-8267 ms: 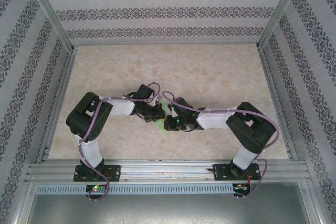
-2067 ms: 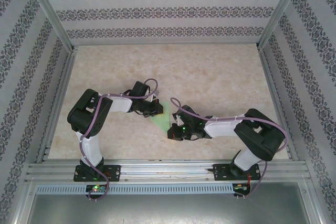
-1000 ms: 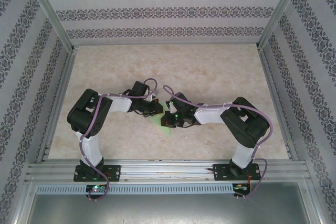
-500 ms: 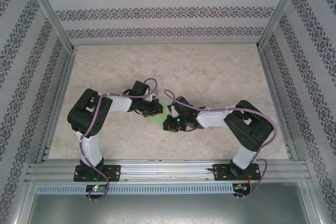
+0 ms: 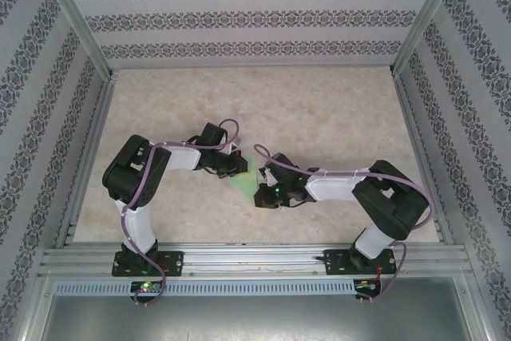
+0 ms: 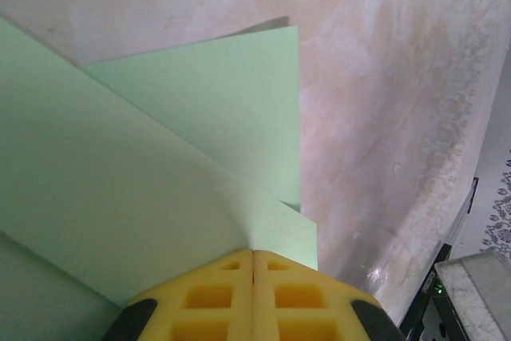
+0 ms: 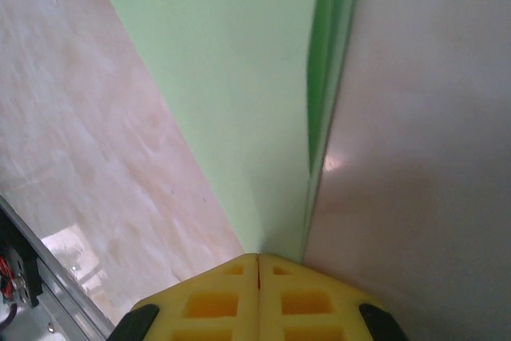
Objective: Fold a paper plane with a square sheet of paper (fold left side to right side)
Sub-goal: Fourth fold the wing at the center of the table.
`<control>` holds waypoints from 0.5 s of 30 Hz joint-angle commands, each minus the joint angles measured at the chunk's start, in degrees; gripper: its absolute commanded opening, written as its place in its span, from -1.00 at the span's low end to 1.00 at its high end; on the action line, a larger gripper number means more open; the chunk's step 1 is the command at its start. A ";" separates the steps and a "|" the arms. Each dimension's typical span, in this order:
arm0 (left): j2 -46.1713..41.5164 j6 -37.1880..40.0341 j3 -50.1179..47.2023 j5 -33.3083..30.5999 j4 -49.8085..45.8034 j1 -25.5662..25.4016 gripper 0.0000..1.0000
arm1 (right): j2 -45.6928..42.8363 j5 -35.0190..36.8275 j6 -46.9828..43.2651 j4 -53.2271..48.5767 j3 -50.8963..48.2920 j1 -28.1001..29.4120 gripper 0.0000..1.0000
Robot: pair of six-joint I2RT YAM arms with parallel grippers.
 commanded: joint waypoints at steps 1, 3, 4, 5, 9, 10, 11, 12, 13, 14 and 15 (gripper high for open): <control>2.48 -1.20 -2.17 -5.01 -2.14 1.37 -1.00 | -1.41 -2.33 -0.77 -8.61 -3.02 1.00 -1.00; 1.83 -1.65 -2.00 -4.25 -1.37 1.29 -0.98 | -3.07 -3.12 -1.11 -8.80 -3.30 0.70 -1.00; 1.33 -1.83 -1.90 -3.79 -1.09 1.29 -0.94 | -4.18 -3.52 -1.41 -8.69 -3.30 0.29 -1.00; 0.73 -1.93 -1.71 -3.38 -0.87 1.20 -0.90 | -5.34 -3.75 -1.75 -8.59 -3.22 -0.15 -1.00; -3.25 -2.13 -0.39 -1.37 -0.32 1.19 -0.70 | -10.90 -4.71 -4.44 -6.81 -3.04 -4.58 -0.72; -4.44 -1.97 0.09 -0.92 -0.25 1.19 -0.64 | -11.90 -5.06 -5.60 -5.70 -2.91 -6.29 -0.61; -5.46 -1.72 0.49 -0.63 -0.24 1.19 -0.59 | -12.55 -4.97 -6.38 -4.78 -2.78 -7.63 -0.50; -6.76 -1.32 0.99 -0.53 -0.47 1.28 -0.54 | -12.90 -4.89 -7.21 -3.95 -2.34 -9.10 -0.40; -8.11 -0.89 1.28 -0.87 -0.91 1.42 -0.49 | -12.88 -5.31 -8.47 -3.04 -1.65 -10.35 -0.30; -9.36 -0.37 1.57 -1.38 -1.38 1.49 -0.45 | -12.65 -5.32 -9.46 -2.39 -0.73 -11.17 -0.24; -10.95 0.29 1.69 -2.32 -2.16 1.76 -0.42 | -12.15 -4.78 -10.61 -2.11 0.31 -11.81 -0.18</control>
